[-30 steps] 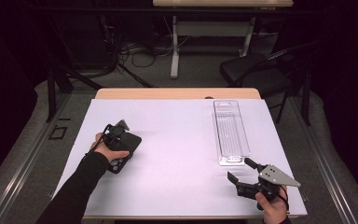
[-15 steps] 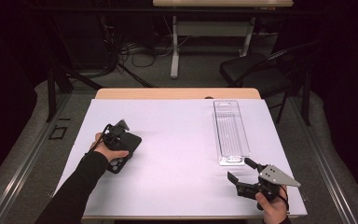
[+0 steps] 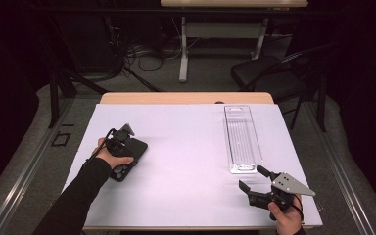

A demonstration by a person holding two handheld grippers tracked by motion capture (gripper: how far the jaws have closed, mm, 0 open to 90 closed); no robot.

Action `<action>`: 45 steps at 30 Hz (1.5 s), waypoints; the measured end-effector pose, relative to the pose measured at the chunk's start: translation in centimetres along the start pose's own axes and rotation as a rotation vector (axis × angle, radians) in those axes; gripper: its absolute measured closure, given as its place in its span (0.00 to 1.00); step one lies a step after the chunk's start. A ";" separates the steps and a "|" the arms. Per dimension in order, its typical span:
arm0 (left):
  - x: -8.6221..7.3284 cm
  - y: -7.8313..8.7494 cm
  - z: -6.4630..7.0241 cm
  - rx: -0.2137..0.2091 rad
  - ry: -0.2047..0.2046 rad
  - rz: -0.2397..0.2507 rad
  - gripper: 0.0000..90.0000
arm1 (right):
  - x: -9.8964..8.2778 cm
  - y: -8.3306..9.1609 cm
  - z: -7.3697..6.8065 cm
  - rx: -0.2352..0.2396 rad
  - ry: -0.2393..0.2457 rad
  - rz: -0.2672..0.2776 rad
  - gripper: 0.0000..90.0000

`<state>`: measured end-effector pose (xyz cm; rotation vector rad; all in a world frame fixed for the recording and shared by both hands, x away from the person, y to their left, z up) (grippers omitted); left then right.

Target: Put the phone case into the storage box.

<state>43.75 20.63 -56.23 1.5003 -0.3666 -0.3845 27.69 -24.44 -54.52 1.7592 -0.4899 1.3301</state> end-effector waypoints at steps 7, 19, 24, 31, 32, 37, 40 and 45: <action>-0.2 1.1 0.3 0.001 -0.019 0.009 0.15 | 0.0 0.0 0.0 0.000 -0.001 0.002 0.16; -0.4 3.5 1.9 -0.001 -0.075 0.021 0.16 | 0.0 -0.1 -0.1 0.002 0.000 0.001 0.16; -0.4 4.1 2.7 -0.002 -0.103 0.023 0.16 | 0.0 -0.1 -0.1 0.001 -0.001 0.001 0.16; -0.4 4.5 4.3 0.009 -0.163 0.023 0.16 | 0.0 -0.1 -0.1 0.001 0.003 -0.001 0.16; -0.4 4.6 4.6 0.005 -0.171 0.020 0.16 | 0.0 -0.1 -0.1 0.002 0.003 -0.001 0.16; -0.3 4.8 6.0 -0.005 -0.207 0.025 0.16 | 0.0 -0.1 -0.1 0.002 0.004 -0.006 0.16; -0.3 4.8 6.8 -0.012 -0.226 0.028 0.16 | 0.0 -0.1 -0.1 0.004 0.006 -0.005 0.16; -0.3 4.9 7.9 -0.015 -0.255 0.029 0.16 | 0.0 -0.2 -0.2 0.005 0.011 0.001 0.16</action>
Point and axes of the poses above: each handheld gripper's, and its own axes: y roughly backward along the jaws, x roughly out of its top, z roughly to its right, the point moved 4 cm from there along -y, roughly forward along the jaws, and after that the axes turned 9 degrees about -z, right-handed, at the moved point
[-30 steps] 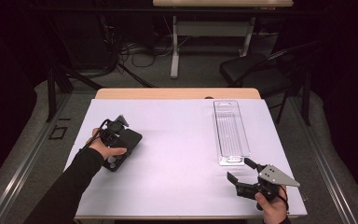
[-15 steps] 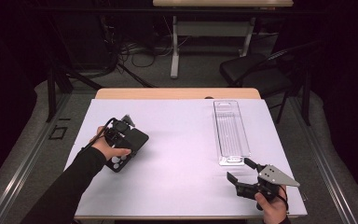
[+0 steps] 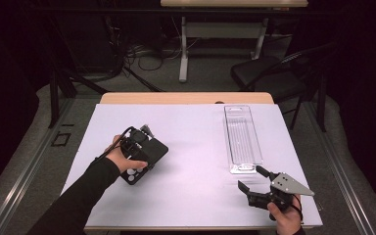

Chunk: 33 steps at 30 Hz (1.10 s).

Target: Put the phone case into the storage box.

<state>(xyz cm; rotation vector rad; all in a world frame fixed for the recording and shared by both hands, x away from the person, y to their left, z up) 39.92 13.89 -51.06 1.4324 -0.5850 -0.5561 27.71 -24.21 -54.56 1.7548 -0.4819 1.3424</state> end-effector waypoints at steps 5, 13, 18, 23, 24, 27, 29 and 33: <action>0.2 0.1 1.0 -0.003 -0.025 0.003 0.16 | 0.0 0.0 -0.1 0.000 0.005 -0.007 0.16; 0.6 0.5 2.8 -0.013 -0.068 0.018 0.16 | 0.0 -0.1 -0.3 0.002 0.010 -0.015 0.16; 0.9 0.7 3.6 -0.017 -0.090 0.019 0.16 | 0.0 -0.1 -0.3 0.003 0.014 -0.012 0.16; 1.1 0.7 4.2 -0.016 -0.106 0.022 0.16 | 0.0 -0.1 -0.3 0.004 0.020 -0.013 0.16; 1.1 0.8 4.3 -0.014 -0.111 0.019 0.16 | 0.0 -0.1 -0.4 0.004 0.020 -0.012 0.16; 1.3 0.8 4.6 -0.019 -0.116 0.025 0.16 | 0.1 -0.1 -0.4 0.009 0.029 -0.014 0.16; 1.3 1.0 4.9 -0.019 -0.132 0.020 0.16 | 0.2 -0.2 -0.5 0.012 0.038 -0.010 0.16; 1.3 1.1 5.4 -0.013 -0.146 0.024 0.16 | 0.4 -0.2 -1.0 0.037 0.092 -0.005 0.16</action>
Point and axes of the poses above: each handheld gripper's, and its own axes: y roughly backward along the jaws, x roughly out of its top, z roughly to its right, the point moved 4 cm from there along -y, roughly forward along the jaws, and after that the axes turned 9 degrees about -z, right-handed, at the moved point
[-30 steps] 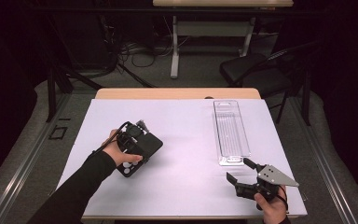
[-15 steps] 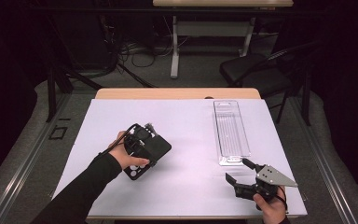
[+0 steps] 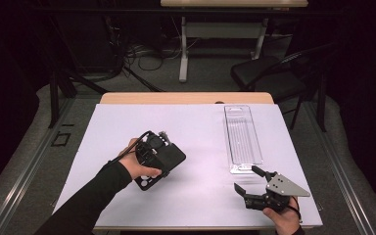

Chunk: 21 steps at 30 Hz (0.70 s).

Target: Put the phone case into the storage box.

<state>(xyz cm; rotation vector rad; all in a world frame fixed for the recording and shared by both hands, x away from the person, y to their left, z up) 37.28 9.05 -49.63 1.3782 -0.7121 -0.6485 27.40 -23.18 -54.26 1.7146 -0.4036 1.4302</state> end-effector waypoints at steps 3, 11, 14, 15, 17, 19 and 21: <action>0.2 0.1 0.4 -0.001 -0.020 -0.008 0.16 | 0.2 -0.2 -0.6 0.018 0.044 0.001 0.16; 0.7 0.4 1.5 -0.005 -0.050 -0.007 0.16 | 0.7 -1.3 -1.8 0.012 0.160 -0.090 0.16; 0.8 0.4 1.8 -0.009 -0.053 -0.009 0.16 | 1.0 -1.5 -2.1 0.017 0.182 -0.113 0.16; 0.8 0.4 1.8 -0.008 -0.060 -0.012 0.16 | 1.2 -1.7 -2.2 0.016 0.195 -0.116 0.16; 0.9 0.4 1.8 -0.007 -0.063 -0.011 0.16 | 1.5 -1.9 -2.3 0.016 0.209 -0.123 0.17; 1.0 0.4 1.9 -0.011 -0.066 -0.011 0.16 | 1.7 -2.2 -2.4 0.014 0.231 -0.132 0.17; 1.0 0.4 2.0 -0.012 -0.067 -0.013 0.16 | 1.9 -2.5 -2.6 0.022 0.255 -0.141 0.19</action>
Point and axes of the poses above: each handheld gripper's, and its own axes: y roughly backward along the jaws, x roughly out of its top, z roughly to its right, the point moved 4 cm from there along -y, roughly forward along the jaws, and after that the axes turned 9 degrees about -z, right-handed, at the moved point
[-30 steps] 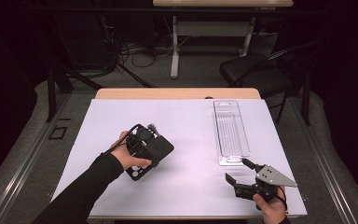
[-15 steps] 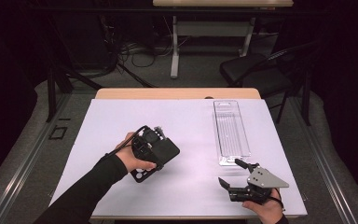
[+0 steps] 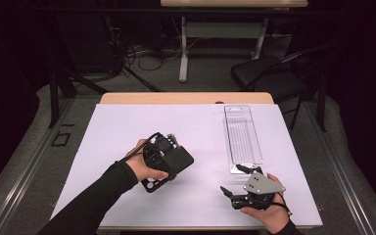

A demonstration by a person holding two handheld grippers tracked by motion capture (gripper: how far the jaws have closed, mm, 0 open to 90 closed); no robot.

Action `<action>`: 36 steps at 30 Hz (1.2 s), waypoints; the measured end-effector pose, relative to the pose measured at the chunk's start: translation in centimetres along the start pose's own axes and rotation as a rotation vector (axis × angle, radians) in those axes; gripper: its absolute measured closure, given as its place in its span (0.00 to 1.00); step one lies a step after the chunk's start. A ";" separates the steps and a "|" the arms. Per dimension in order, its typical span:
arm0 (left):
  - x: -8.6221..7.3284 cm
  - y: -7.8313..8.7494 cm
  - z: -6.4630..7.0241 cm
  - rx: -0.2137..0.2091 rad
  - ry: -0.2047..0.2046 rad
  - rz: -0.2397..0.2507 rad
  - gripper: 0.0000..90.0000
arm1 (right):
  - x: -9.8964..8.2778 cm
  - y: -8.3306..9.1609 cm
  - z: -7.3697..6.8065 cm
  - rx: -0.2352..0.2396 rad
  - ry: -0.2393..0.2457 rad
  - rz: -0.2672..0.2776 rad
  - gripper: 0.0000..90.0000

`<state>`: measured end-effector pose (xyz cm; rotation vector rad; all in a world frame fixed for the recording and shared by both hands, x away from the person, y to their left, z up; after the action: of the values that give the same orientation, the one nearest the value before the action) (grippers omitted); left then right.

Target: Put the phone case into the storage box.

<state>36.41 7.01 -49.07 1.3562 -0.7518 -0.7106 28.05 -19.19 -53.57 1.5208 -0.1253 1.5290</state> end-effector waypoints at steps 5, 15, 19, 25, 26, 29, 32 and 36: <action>0.2 -0.1 0.2 -0.003 -0.005 -0.003 0.16 | 1.0 -0.9 -0.4 0.014 0.062 -0.002 0.21; 0.7 -0.2 0.5 -0.007 -0.017 -0.006 0.16 | 3.4 -3.5 -0.6 0.047 0.120 -0.023 0.25; 0.8 -0.1 0.4 -0.007 -0.018 -0.004 0.16 | 4.4 -4.7 -0.7 0.052 0.167 -0.039 0.26; 0.9 -0.2 0.4 -0.014 -0.016 -0.013 0.16 | 5.0 -5.9 -1.1 0.065 0.212 -0.052 0.26; 0.9 -0.2 0.4 -0.014 -0.015 -0.014 0.16 | 5.0 -6.0 -1.1 0.061 0.220 -0.053 0.26; 0.8 -0.2 0.4 -0.015 -0.014 -0.016 0.16 | 4.9 -6.1 -1.3 0.046 0.246 -0.055 0.26; 0.9 -0.1 0.5 -0.019 -0.014 -0.015 0.16 | 4.8 -6.0 -1.6 0.023 0.290 -0.059 0.26; 1.0 -0.2 0.7 -0.022 -0.022 -0.016 0.16 | 4.6 -6.1 -2.0 0.001 0.358 -0.080 0.28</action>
<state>36.40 5.76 -49.14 1.3375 -0.7492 -0.7457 31.55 -12.10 -53.48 1.2149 0.1420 1.7092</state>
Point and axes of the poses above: each handheld gripper's, and its own axes: y roughly backward along the jaws, x roughly out of its top, z roughly to its right, the point moved 4 cm from there along -y, roughly forward along the jaws, and after that the axes turned 9 degrees about -z, right-handed, at the moved point
